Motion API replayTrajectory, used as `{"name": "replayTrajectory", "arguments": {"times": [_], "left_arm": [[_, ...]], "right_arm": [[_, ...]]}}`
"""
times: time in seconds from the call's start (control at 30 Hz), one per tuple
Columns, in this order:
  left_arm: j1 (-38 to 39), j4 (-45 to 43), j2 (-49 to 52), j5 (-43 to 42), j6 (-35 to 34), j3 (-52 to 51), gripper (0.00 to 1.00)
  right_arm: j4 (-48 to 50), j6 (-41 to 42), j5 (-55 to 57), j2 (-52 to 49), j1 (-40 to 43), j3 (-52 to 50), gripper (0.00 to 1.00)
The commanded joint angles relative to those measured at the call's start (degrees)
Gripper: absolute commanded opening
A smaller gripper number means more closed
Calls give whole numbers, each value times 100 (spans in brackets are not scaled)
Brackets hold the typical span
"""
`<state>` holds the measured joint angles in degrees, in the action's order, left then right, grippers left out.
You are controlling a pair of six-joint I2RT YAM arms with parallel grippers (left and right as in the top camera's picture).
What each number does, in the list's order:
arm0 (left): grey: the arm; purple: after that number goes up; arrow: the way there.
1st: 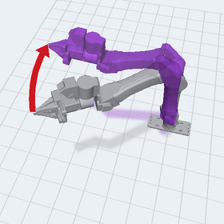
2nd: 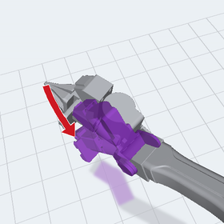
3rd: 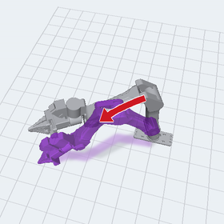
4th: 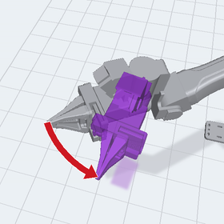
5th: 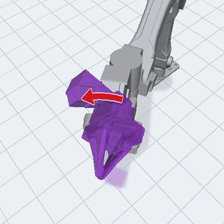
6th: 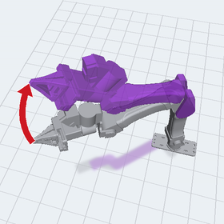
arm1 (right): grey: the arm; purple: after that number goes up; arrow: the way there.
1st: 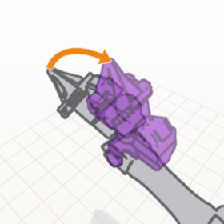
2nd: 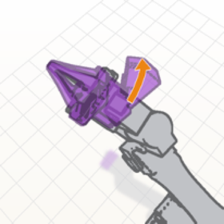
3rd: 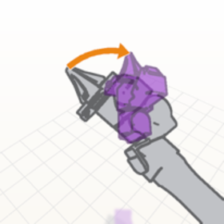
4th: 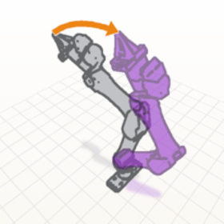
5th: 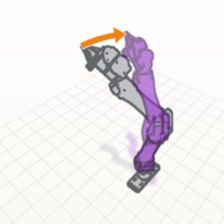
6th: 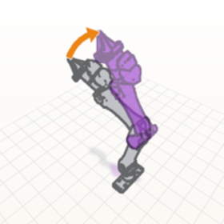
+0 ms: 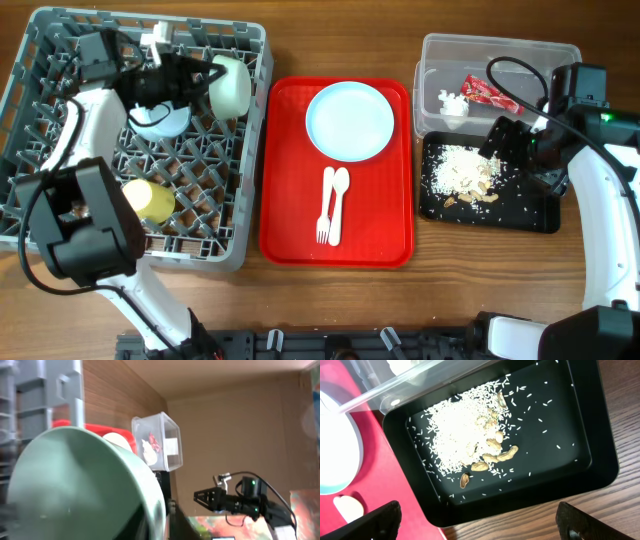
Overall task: Sort waste into correct bins and load items into the dishwasher rack
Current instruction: 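Place the blue bowl in the back of the dish rack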
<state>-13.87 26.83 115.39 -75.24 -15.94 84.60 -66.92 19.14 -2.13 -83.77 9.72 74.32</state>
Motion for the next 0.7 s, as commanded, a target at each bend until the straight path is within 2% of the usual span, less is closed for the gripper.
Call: {"name": "replayTrajectory", "arguments": {"times": [0.0,0.03,0.07,0.17,0.23,0.27,0.33,0.4,0.53,0.67], "left_arm": [[-142,94,66,313,4,-7,24],[-177,160,66,442,4,-7,35],[-210,190,66,503,7,-7,42],[-363,216,66,592,9,-7,57],[-511,216,66,592,7,-4,64],[-612,216,61,592,7,-4,74],[-769,221,48,590,4,-4,82],[-890,289,-4,590,4,-4,98],[-929,343,-455,592,9,-4,100],[-643,356,-1152,599,7,-4,100]], "right_arm": [[-28,-111,-55,111,17,98,100],[-39,-111,-55,111,17,101,100],[-46,-109,-55,111,17,98,100],[-66,-114,-55,111,17,98,100],[-70,-111,-55,111,17,101,100],[-74,-114,-55,111,17,98,100],[-79,-114,-55,111,17,98,100],[-83,-109,-55,111,17,98,100],[-81,-111,-55,111,17,98,100],[-81,-111,-55,111,17,98,100]]}}
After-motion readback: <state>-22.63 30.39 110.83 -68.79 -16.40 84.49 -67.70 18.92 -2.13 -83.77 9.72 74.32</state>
